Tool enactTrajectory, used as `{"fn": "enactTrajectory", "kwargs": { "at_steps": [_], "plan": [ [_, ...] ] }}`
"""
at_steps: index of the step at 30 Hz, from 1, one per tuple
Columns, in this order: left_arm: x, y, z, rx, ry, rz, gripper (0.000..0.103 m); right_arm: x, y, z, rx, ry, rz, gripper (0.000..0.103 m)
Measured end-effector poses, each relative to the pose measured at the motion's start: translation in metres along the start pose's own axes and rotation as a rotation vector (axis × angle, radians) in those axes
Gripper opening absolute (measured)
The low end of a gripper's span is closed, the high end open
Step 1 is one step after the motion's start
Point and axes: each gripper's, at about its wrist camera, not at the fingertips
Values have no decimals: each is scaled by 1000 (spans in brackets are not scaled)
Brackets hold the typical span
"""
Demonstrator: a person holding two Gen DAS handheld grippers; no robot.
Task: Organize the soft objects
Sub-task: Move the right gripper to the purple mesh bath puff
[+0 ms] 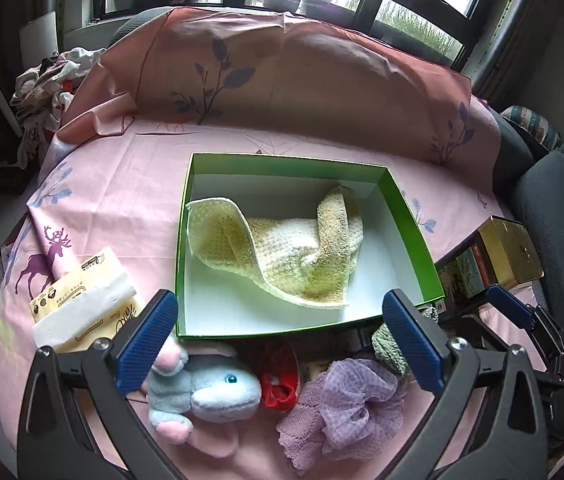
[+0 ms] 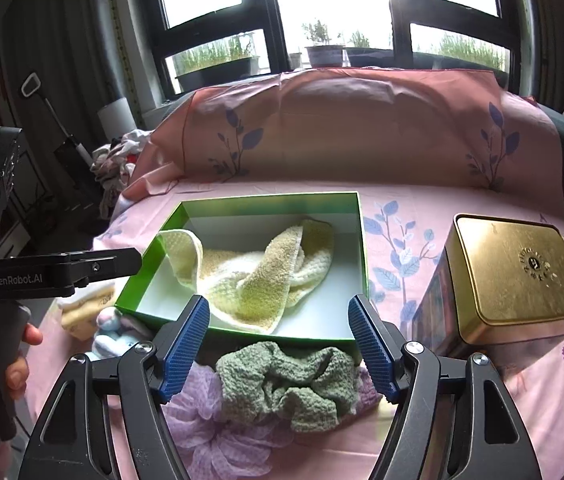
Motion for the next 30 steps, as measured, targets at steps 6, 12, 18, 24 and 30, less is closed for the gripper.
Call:
{"fn": "enactTrajectory", "kwargs": {
  "at_steps": [6, 12, 18, 24, 30],
  "plan": [
    [-27, -26, 19, 59, 53, 32, 102, -28, -28, -4, -1, 19, 1, 81],
    [-39, -55, 36, 106, 78, 21, 102, -47, -51, -4, 18, 47, -6, 81],
    [-44, -75, 43, 110, 60, -2, 102, -57, -69, -7, 17, 49, -12, 81],
    [-49, -86, 44, 101, 68, -7, 102, -64, -80, -8, 16, 59, -19, 81],
    [-52, -93, 50, 110, 69, -9, 102, -69, -87, -7, 26, 67, -22, 81]
  ]
}}
Point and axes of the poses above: each gripper's, at about its wrist camera, not at the fingertips, and x roughly the way its jaws point, z to its right, y to its top, and after that the axes turned 11 degrees about x, right-handed
